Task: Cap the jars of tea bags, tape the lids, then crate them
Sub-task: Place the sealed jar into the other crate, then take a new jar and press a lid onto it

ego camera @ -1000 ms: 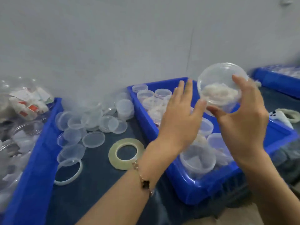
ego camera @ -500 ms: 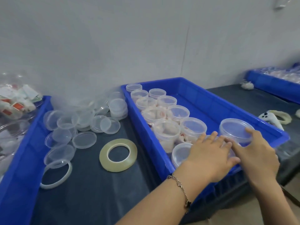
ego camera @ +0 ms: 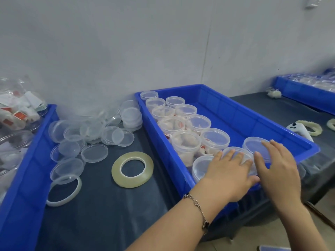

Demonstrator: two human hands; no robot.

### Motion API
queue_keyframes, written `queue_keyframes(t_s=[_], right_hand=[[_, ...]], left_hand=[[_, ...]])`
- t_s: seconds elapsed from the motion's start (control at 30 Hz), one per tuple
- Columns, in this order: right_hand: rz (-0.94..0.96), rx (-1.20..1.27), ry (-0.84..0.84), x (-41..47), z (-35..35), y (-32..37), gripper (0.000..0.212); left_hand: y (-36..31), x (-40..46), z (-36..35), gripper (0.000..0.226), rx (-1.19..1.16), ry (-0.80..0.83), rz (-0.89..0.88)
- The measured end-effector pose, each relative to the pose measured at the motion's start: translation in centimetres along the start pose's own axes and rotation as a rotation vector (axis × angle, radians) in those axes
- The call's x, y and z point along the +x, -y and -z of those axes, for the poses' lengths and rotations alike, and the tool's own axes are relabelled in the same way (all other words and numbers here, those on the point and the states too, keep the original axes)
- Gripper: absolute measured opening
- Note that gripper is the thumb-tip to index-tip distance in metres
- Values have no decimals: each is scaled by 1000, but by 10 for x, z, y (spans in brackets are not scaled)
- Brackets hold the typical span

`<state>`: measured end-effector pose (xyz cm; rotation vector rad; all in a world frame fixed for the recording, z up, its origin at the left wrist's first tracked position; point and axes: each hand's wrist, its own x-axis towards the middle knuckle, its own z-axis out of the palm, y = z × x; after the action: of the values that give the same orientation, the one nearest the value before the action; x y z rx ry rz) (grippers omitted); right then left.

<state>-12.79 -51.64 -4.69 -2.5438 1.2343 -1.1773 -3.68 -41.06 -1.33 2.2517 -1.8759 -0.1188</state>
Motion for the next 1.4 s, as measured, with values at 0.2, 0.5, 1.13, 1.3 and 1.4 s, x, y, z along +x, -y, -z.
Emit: queue_keyframes(t_s=[0.2,0.5,1.13,1.3,1.4], right_hand=[[35,-129,-55,-5,6,5,21],[137,285,4,-25,28,108,18],[859,770,776,-161,1,460,21],[687,855,1018,-166,-20,531,36],[496,950,1239,-168,-38,569,50]], left_hand=[[18,-27,13,56,-50,7,58],[88,-110,34,56,-45,-115,348],[211,-387,124,34,20,-476,1163],[251,-415,136,80,-164,-731,1485],[280,-427,140,109,-280,-889,1605]])
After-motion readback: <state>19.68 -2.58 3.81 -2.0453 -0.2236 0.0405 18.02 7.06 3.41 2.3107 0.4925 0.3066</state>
